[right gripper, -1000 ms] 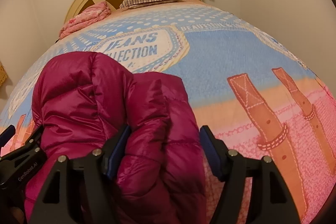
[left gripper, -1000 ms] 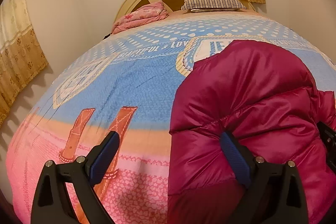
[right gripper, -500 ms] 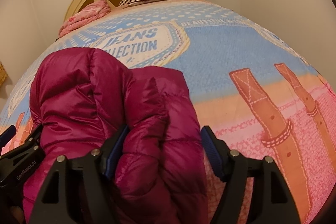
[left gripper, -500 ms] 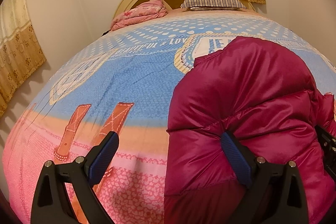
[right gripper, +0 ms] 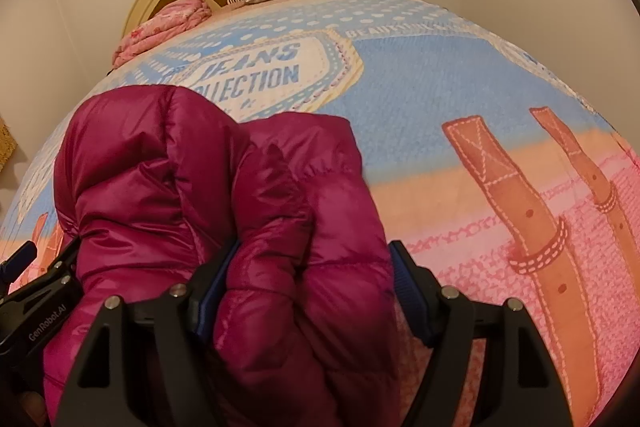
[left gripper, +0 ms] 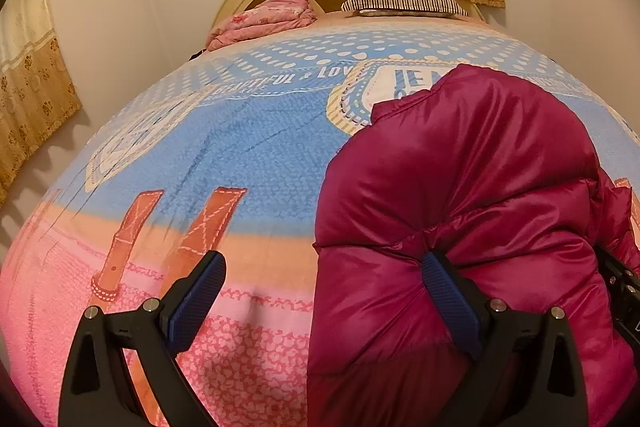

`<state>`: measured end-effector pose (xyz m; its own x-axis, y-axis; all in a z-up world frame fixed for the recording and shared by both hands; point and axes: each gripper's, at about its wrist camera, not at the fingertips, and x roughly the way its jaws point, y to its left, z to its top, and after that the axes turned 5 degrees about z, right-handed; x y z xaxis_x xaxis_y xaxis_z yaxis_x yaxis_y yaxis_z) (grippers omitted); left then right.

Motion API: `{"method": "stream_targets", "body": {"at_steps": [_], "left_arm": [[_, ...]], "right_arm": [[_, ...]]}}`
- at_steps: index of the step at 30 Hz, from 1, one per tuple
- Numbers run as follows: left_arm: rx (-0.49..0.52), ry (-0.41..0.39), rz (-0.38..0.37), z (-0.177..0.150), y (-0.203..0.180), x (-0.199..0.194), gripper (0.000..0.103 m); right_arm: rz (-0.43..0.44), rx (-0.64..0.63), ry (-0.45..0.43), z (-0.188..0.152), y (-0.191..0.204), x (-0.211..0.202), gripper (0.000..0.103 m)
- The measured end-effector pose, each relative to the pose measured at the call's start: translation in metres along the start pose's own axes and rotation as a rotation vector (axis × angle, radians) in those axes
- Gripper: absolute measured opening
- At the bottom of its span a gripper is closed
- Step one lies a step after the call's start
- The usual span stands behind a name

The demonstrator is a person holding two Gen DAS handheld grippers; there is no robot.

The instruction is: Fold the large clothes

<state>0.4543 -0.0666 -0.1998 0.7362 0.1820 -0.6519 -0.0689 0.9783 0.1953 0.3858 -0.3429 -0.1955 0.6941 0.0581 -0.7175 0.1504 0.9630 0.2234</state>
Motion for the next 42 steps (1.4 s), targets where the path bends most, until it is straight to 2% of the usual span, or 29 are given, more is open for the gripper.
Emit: {"method": "stream_targets", "body": {"at_steps": [14, 18, 20, 22, 24, 27, 37, 38, 41, 42], "left_arm": [[0.002, 0.002, -0.005, -0.001, -0.001, 0.001, 0.099], [0.031, -0.003, -0.011, -0.004, 0.002, -0.013, 0.099], [0.023, 0.015, -0.04, -0.007, 0.012, -0.026, 0.099], [-0.004, 0.01, -0.128, -0.013, 0.028, -0.044, 0.099], [-0.007, 0.004, -0.173, -0.021, 0.034, -0.053, 0.099], [0.018, 0.013, -0.181, -0.03, 0.027, -0.05, 0.099], [0.008, 0.03, -0.237, -0.035, 0.017, -0.038, 0.099], [0.011, 0.024, -0.237, -0.035, 0.016, -0.039, 0.099], [0.023, 0.009, -0.24, -0.038, 0.014, -0.04, 0.099], [0.023, 0.012, -0.244, -0.038, 0.013, -0.04, 0.099]], "right_arm": [[0.009, 0.003, 0.018, 0.001, -0.003, 0.004, 0.076], [0.037, -0.007, 0.035, 0.003, -0.006, -0.003, 0.077], [0.08, 0.025, 0.044, 0.003, -0.013, -0.015, 0.077], [0.115, 0.039, 0.03, 0.0, -0.019, -0.034, 0.078], [0.124, 0.005, 0.003, -0.005, -0.017, -0.05, 0.08], [0.099, -0.034, 0.002, -0.016, -0.012, -0.054, 0.081], [0.218, 0.053, 0.043, -0.029, -0.026, -0.029, 0.08], [0.224, 0.05, 0.041, -0.029, -0.026, -0.028, 0.079], [0.289, 0.037, 0.042, -0.031, -0.023, -0.029, 0.058], [0.294, 0.027, 0.042, -0.032, -0.022, -0.029, 0.058]]}}
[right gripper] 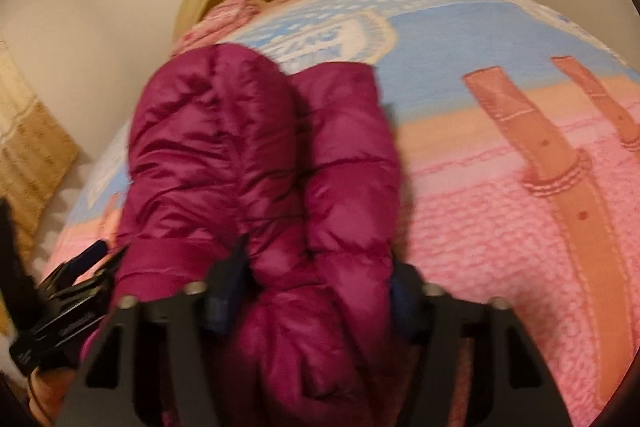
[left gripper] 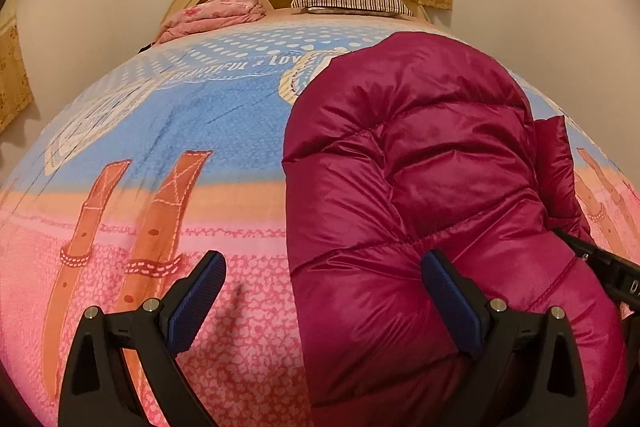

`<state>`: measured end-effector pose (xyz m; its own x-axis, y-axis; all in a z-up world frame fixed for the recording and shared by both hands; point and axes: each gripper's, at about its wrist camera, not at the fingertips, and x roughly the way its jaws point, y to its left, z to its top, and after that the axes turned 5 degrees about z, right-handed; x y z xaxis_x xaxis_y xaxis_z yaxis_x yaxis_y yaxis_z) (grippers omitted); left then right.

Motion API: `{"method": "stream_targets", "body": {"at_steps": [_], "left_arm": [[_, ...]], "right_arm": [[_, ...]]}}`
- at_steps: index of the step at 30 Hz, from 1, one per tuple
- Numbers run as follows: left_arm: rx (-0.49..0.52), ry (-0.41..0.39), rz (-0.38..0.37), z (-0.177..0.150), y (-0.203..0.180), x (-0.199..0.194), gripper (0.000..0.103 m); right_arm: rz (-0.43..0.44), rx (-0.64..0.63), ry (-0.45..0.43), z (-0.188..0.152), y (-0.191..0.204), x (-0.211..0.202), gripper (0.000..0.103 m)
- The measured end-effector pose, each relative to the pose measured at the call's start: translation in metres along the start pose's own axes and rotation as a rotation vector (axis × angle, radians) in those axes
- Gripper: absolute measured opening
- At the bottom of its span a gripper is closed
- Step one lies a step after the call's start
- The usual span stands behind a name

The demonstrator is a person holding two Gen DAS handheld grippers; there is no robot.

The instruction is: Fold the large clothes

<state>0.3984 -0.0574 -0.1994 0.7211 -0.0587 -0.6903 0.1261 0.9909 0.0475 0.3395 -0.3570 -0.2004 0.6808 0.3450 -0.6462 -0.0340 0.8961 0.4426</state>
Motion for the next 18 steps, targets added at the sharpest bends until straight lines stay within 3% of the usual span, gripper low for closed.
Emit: {"method": "stream_targets", "body": {"at_steps": [7, 9, 11, 18], "left_arm": [[0.013, 0.008, -0.017, 0.0, -0.005, 0.002, 0.099], [0.024, 0.004, -0.037, 0.001, -0.007, 0.001, 0.092], [0.059, -0.01, -0.083, 0.0, -0.012, -0.003, 0.071], [0.088, -0.019, -0.078, -0.001, -0.019, -0.007, 0.067]], "right_arm": [[0.003, -0.003, 0.014, 0.0, 0.002, 0.006, 0.058], [0.01, -0.007, 0.013, -0.002, 0.003, 0.005, 0.054], [0.025, -0.007, 0.016, 0.002, 0.001, 0.008, 0.05], [0.031, -0.004, 0.016, 0.002, 0.002, 0.009, 0.049]]}}
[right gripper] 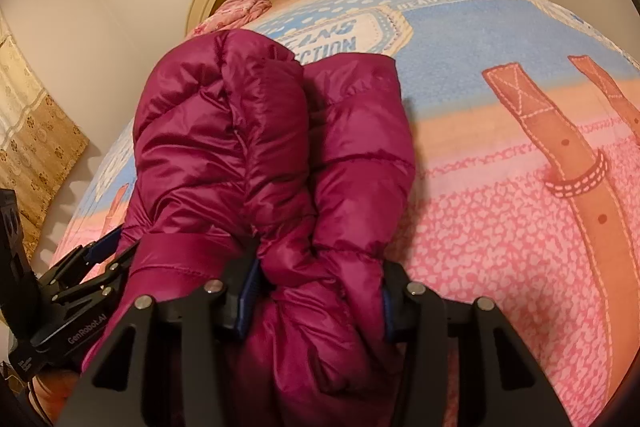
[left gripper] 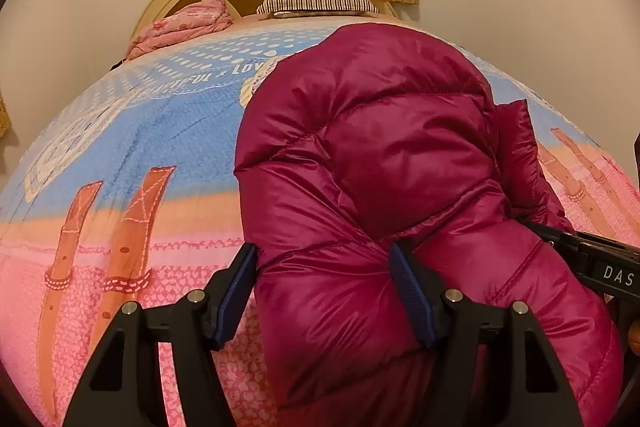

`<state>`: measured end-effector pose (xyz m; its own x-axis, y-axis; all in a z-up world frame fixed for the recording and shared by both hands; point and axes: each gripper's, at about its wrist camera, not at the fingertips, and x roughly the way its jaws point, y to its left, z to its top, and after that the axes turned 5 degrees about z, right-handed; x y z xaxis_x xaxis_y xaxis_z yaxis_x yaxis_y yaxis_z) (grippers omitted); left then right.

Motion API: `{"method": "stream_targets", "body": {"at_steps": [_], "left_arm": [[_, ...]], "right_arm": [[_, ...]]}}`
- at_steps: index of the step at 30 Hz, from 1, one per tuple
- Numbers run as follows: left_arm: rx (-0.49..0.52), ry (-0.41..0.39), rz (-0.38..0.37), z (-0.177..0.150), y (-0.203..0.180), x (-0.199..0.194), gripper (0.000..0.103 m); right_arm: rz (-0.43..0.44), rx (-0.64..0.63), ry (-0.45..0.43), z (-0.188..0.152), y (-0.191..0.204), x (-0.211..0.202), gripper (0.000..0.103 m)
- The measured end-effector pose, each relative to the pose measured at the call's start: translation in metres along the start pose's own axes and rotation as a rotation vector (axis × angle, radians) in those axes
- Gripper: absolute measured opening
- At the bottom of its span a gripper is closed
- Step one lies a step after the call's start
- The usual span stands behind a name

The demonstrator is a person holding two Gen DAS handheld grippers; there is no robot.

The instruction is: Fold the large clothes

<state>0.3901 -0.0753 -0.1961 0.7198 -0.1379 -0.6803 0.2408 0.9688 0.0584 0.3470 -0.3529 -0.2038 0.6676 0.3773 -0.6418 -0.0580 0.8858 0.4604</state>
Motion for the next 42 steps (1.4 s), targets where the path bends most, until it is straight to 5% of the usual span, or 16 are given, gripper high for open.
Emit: {"method": "stream_targets", "body": {"at_steps": [23, 42], "left_arm": [[0.09, -0.062, 0.041, 0.005, -0.017, -0.036, 0.019], [0.041, -0.137, 0.118, 0.003, 0.033, -0.105, 0.014]], "right_arm": [[0.033, -0.059, -0.063, -0.008, 0.012, -0.014, 0.026], [0.114, -0.154, -0.078, -0.003, 0.074, -0.023, 0.021]]}}
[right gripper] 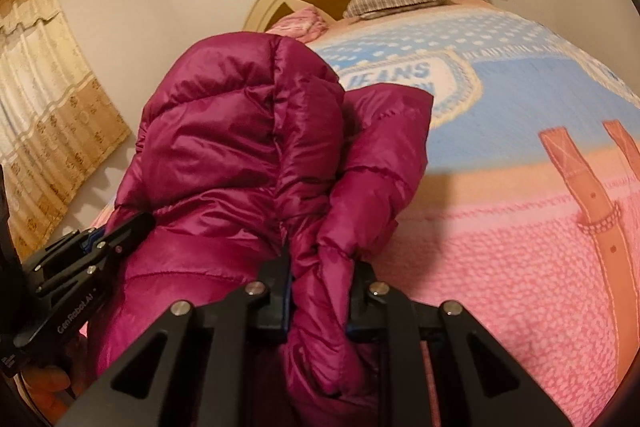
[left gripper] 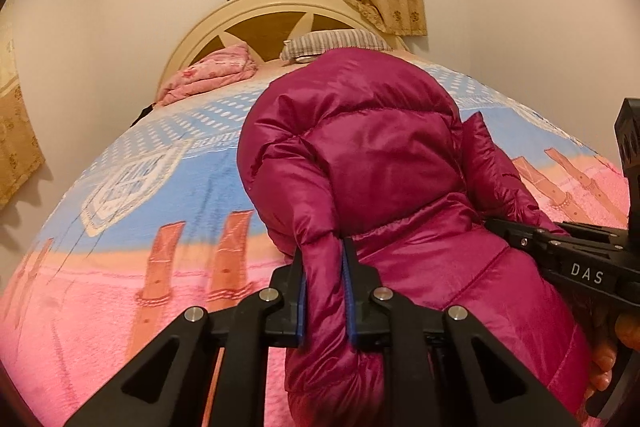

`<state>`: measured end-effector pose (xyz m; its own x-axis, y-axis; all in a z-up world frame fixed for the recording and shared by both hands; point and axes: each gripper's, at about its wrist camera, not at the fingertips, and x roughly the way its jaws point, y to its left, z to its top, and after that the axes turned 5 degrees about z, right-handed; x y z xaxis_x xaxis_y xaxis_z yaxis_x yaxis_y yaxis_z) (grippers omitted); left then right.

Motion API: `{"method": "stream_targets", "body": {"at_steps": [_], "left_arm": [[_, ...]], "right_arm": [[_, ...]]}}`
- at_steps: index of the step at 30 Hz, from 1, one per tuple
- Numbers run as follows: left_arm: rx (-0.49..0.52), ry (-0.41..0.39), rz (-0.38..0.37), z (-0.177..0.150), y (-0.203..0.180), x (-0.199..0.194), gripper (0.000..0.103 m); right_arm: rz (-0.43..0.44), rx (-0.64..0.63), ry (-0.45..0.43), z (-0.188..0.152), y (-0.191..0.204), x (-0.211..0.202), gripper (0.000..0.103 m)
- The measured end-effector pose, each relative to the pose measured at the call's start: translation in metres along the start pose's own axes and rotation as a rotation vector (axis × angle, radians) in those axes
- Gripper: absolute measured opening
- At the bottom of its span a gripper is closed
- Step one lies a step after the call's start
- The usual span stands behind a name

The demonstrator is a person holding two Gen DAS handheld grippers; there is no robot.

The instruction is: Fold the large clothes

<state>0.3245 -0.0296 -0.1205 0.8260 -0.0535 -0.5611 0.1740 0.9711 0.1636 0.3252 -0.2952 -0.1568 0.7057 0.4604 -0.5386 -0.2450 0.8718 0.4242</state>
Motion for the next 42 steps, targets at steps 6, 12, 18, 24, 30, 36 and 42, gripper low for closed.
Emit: {"method": "stream_targets", "body": {"at_steps": [6, 12, 18, 24, 30, 36, 42], "left_arm": [[-0.049, 0.002, 0.028, -0.009, 0.033, -0.012, 0.013], [-0.098, 0.005, 0.058, -0.022, 0.065, -0.026, 0.013], [-0.139, 0.013, 0.086, -0.034, 0.091, -0.033, 0.013], [-0.168, 0.024, 0.11, -0.046, 0.113, -0.038, 0.013], [-0.196, 0.032, 0.134, -0.054, 0.134, -0.041, 0.012], [-0.23, 0.041, 0.16, -0.064, 0.153, -0.044, 0.012], [-0.247, 0.06, 0.192, -0.078, 0.173, -0.047, 0.012]], "right_arm": [[0.027, -0.044, 0.01, 0.005, 0.029, 0.01, 0.021], [0.06, -0.085, 0.03, 0.002, 0.055, 0.022, 0.021], [0.09, -0.121, 0.051, -0.001, 0.077, 0.034, 0.021], [0.114, -0.155, 0.076, -0.003, 0.096, 0.044, 0.021], [0.14, -0.18, 0.101, -0.007, 0.11, 0.056, 0.021], [0.167, -0.199, 0.121, -0.009, 0.126, 0.068, 0.021], [0.194, -0.231, 0.146, -0.012, 0.144, 0.08, 0.021]]}}
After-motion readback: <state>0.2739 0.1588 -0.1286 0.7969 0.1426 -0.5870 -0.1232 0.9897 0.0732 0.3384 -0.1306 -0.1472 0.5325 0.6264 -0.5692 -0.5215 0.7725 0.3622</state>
